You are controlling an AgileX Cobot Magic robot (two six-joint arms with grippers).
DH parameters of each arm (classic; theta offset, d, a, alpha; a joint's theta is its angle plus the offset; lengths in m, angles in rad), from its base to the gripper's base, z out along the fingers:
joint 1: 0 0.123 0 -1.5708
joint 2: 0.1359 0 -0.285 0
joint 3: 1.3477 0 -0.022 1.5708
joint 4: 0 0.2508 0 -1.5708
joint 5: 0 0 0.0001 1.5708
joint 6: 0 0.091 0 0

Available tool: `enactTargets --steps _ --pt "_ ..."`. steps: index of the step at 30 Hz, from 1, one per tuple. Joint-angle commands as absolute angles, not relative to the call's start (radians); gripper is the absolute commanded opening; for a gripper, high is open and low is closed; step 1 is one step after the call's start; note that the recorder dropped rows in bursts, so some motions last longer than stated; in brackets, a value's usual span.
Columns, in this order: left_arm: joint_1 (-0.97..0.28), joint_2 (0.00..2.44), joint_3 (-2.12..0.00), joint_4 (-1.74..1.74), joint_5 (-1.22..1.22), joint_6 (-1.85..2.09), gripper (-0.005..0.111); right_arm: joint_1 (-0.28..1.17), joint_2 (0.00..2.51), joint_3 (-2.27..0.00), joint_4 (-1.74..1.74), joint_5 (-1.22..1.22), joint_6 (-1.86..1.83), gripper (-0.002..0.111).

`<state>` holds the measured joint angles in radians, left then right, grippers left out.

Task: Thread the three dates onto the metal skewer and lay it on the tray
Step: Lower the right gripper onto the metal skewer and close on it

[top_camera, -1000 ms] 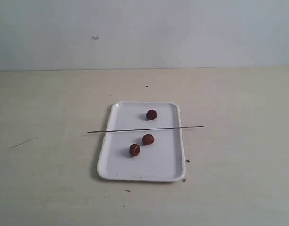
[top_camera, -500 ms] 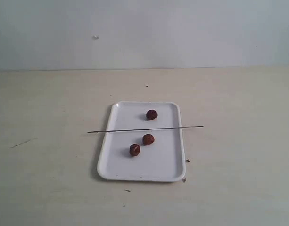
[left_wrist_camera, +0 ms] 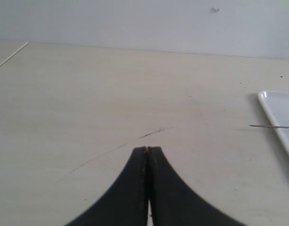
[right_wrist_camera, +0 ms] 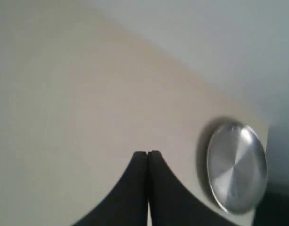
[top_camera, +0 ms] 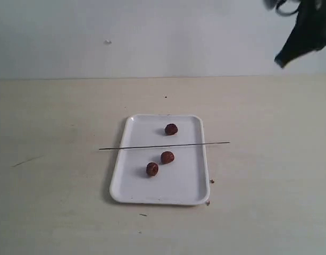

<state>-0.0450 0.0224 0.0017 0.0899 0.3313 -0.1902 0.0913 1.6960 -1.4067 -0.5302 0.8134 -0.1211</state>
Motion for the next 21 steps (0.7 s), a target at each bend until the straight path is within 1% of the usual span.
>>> enactTargets --steps 1,4,5,6,7,8,9,11,14,17,21 --pt "-0.042 0.026 0.000 0.087 0.328 -0.196 0.000 0.168 1.868 -1.547 -0.393 1.160 -0.545 0.000" --pt "-0.042 0.026 0.000 0.087 0.328 -0.196 0.000 0.219 1.919 -1.569 -0.191 1.163 -0.790 0.000" --pt "-0.042 0.026 0.000 0.087 0.328 -0.196 0.000 0.252 1.937 -1.571 -0.044 1.152 -1.018 0.003" --pt "-0.042 0.026 0.000 0.087 0.328 -0.196 0.000 0.264 1.943 -1.571 0.000 1.139 -1.095 0.006" --pt "-0.042 0.026 0.000 0.087 0.328 -0.196 0.000 0.295 1.949 -1.573 0.066 1.071 -1.152 0.016" --pt "-0.042 0.026 0.000 0.087 0.328 -0.196 0.000 0.306 1.952 -1.575 0.076 1.041 -1.152 0.021" --pt "-0.042 0.026 0.000 0.087 0.328 -0.196 0.000 0.327 1.958 -1.575 0.089 0.994 -1.152 0.032" --pt "-0.042 0.026 0.000 0.087 0.328 -0.196 0.000 0.350 1.969 -1.575 0.091 0.979 -1.152 0.039" --pt "-0.042 0.026 0.000 0.087 0.328 -0.196 0.000 0.377 2.011 -1.575 0.094 0.952 -1.160 0.040" --pt "-0.042 0.026 0.000 0.087 0.328 -0.196 0.000 0.378 2.067 -1.575 0.087 0.891 -1.162 0.040" --pt "-0.042 0.026 0.000 0.087 0.328 -0.196 0.000 0.378 2.138 -1.593 0.071 0.883 -1.134 0.040"
